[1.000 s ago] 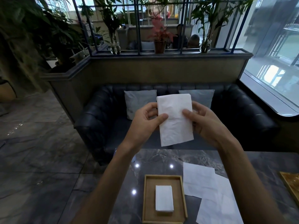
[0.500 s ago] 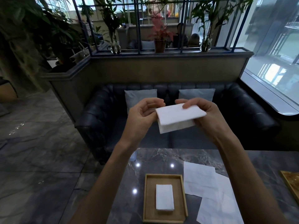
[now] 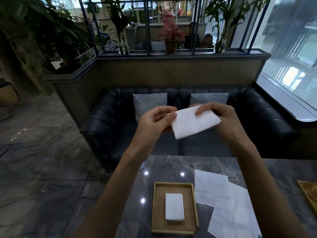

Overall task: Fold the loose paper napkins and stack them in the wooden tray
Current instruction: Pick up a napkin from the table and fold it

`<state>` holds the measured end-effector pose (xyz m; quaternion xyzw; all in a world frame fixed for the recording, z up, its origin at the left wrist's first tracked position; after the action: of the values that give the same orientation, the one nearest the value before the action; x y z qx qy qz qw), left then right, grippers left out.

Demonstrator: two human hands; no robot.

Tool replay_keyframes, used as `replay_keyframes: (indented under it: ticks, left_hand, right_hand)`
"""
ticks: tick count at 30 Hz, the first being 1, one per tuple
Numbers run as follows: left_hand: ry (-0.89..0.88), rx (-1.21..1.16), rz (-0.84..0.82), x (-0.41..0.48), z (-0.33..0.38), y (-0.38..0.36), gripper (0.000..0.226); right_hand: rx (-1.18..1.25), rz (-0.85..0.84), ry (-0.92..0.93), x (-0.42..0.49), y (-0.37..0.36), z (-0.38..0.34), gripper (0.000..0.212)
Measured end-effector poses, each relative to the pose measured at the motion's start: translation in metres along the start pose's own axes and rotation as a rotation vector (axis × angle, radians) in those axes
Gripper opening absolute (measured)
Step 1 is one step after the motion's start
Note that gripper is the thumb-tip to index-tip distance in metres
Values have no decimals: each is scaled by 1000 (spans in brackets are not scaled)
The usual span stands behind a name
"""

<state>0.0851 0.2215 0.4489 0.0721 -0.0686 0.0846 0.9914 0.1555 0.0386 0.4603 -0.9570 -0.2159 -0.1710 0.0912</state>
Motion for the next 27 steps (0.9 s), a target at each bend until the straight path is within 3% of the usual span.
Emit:
replay_keyframes:
  ticks: [6, 10, 13, 18, 23, 27]
  left_hand:
    - [18, 89, 164, -7, -19, 11, 19]
    - [53, 107, 177, -15, -36, 14, 24]
    - [113, 92, 28, -21, -52, 6, 27]
    - [152, 158, -60, -22, -74, -6, 23]
    - [225, 56, 56, -10, -105, -4, 18]
    - [313, 96, 51, -3, -152, -10, 18]
  right_hand:
    - [347, 74, -406, -10, -9, 33, 40]
    - [155, 71, -325, -14, -8, 47, 46]
    - [2, 65, -218, -12, -6, 49, 58]
    - [-186, -135, -251, -8, -26, 55, 64]
    - [95, 27, -441, -29, -20, 95, 36]
    - [48, 156, -564, -59, -7, 157, 21]
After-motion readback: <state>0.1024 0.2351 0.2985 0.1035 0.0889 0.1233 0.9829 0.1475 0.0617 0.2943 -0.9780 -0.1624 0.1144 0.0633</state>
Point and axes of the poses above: each hand's wrist, its own x-axis towards the middle knuckle, its own y-axis out of the back of the hand, z = x × y, the point moved 6 cm from there along x, towards the middle knuckle, and after that the axes turned 14 degrees about x, right-handed, at the moved point
